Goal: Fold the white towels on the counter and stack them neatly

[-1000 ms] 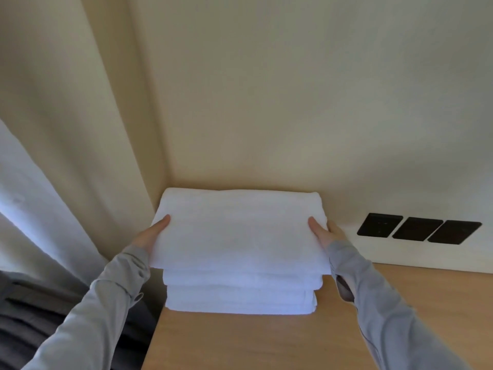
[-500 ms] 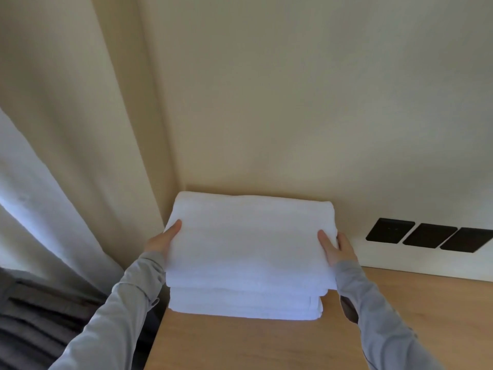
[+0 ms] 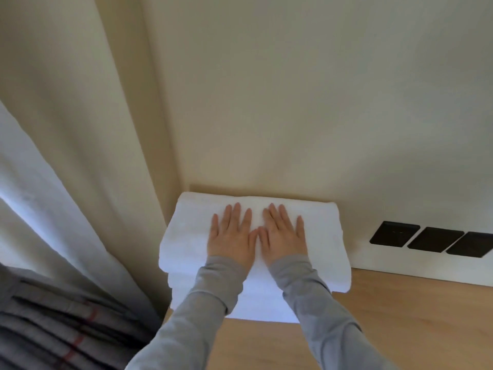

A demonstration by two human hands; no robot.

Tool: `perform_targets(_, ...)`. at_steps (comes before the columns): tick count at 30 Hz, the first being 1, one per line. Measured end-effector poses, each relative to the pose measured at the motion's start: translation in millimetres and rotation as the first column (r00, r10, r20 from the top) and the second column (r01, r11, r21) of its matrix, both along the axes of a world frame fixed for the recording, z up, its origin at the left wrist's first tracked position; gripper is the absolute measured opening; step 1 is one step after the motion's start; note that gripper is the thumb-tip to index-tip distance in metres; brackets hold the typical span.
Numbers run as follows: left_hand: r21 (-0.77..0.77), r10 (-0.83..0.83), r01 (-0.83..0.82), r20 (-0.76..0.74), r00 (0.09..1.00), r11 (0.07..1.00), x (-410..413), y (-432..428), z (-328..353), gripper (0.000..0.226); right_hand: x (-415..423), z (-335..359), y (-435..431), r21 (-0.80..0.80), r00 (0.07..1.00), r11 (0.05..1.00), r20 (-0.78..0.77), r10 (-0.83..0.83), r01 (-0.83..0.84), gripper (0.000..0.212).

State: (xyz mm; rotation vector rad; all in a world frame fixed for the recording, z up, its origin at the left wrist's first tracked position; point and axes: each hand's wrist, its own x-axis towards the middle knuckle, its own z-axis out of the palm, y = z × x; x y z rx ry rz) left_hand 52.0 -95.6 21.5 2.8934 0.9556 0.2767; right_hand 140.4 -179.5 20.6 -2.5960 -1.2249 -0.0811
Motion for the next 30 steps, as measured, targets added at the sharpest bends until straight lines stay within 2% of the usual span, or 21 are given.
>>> perform_targets(2, 0.000, 0.017, -0.017, -0.062, 0.998, 1.000, -1, 20, -7, 0.057, 18, -7, -7, -0.058, 0.999, 0.998, 0.028, -0.017, 0.019, 0.054)
perform_targets(7, -0.014, 0.087, -0.089, -0.108, 0.990, 0.996, -38, 75, -25, 0.059, 58, -25, -51, -0.003, 0.997, 0.997, 0.006, -0.074, 0.074, 0.057)
perform_targets(14, -0.094, 0.048, -0.062, -0.143, 0.989, 0.994, -34, 80, -22, 0.060, 65, -23, -48, -0.063, 0.996, 0.996, -0.047, -0.073, 0.070, 0.057)
perform_targets(18, -0.143, 0.102, -0.124, -0.153, 0.983, 0.982, -40, 93, -18, 0.065, 73, -21, -58, -0.038, 0.988, 0.990, -0.076, -0.137, 0.134, 0.063)
perform_targets(27, -0.121, 0.103, -0.126, -0.178, 0.979, 0.985, -40, 94, -13, 0.067, 73, -12, -60, -0.119, 0.987, 0.986, -0.099, -0.128, 0.116, 0.062)
perform_targets(29, -0.078, 0.103, -0.120, -0.194, 0.975, 0.990, -38, 92, -3, 0.076, 74, 0, -59, -0.123, 0.982, 0.986, -0.142, -0.128, 0.111, 0.061)
perform_targets(30, -0.048, 0.091, -0.103, -0.202, 0.975, 0.994, -37, 90, 2, 0.090, 74, 6, -57, -0.125, 0.984, 0.986, -0.130, -0.122, 0.106, 0.059)
